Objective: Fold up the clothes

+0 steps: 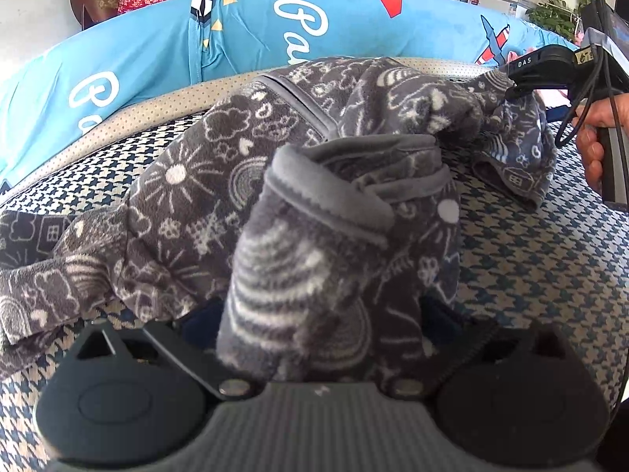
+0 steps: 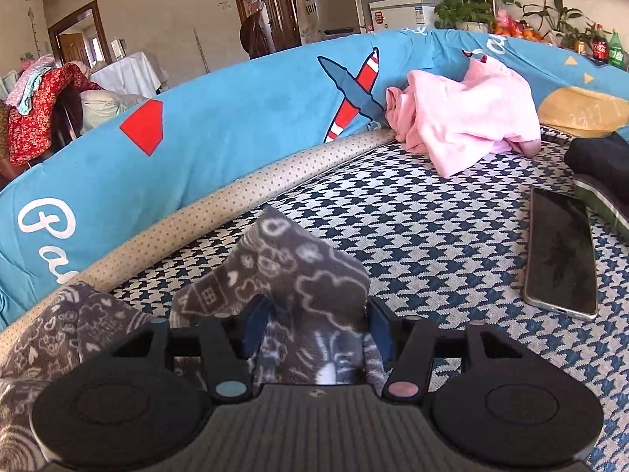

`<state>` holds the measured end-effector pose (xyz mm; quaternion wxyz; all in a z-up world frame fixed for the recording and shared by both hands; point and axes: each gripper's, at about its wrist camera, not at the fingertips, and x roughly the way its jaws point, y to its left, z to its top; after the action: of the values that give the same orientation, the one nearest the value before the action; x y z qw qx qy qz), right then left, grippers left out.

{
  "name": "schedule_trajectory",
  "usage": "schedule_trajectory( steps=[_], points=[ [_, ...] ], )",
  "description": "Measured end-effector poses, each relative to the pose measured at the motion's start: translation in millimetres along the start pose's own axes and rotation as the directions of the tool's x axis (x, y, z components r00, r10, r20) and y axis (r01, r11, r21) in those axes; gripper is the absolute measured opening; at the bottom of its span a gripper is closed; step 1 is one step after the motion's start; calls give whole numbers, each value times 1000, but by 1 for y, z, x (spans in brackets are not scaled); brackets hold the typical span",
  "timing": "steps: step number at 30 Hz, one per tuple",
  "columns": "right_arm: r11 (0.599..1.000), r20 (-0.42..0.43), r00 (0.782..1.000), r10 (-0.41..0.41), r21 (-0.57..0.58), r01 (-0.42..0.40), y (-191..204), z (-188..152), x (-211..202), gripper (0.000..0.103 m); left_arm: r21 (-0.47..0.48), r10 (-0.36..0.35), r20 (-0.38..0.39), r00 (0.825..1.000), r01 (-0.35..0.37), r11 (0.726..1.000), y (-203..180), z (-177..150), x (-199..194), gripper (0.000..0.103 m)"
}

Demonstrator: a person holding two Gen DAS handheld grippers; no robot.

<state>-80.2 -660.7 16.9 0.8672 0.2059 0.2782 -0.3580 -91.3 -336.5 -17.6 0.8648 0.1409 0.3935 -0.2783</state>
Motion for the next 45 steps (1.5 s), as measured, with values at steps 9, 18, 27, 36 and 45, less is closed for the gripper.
schedule_trajectory(
  steps=[9, 18, 27, 36, 45],
  points=[
    [998, 47, 999, 24, -58, -21, 13, 2, -20, 66, 17, 49, 7, 999, -49, 999, 1, -4, -2, 103],
    [985, 48, 996, 79, -158, -70, 34, -5, -33, 74, 14, 139, 19, 990, -139, 990, 6, -8, -3, 103],
    [961, -65, 980, 189, -192, -198, 46, -23, -45, 74, -34, 345, 26, 938, -344, 938, 32, -9, -8, 103],
    [889, -224, 870, 439, -33, -457, 35, -46, -70, 74, -76, 355, -9, 935, -355, 932, 47, -19, -9, 103],
    [852, -324, 810, 488, -24, -523, 48, -80, -79, 73, -104, 339, -27, 940, -340, 935, 52, -17, -7, 103]
  ],
)
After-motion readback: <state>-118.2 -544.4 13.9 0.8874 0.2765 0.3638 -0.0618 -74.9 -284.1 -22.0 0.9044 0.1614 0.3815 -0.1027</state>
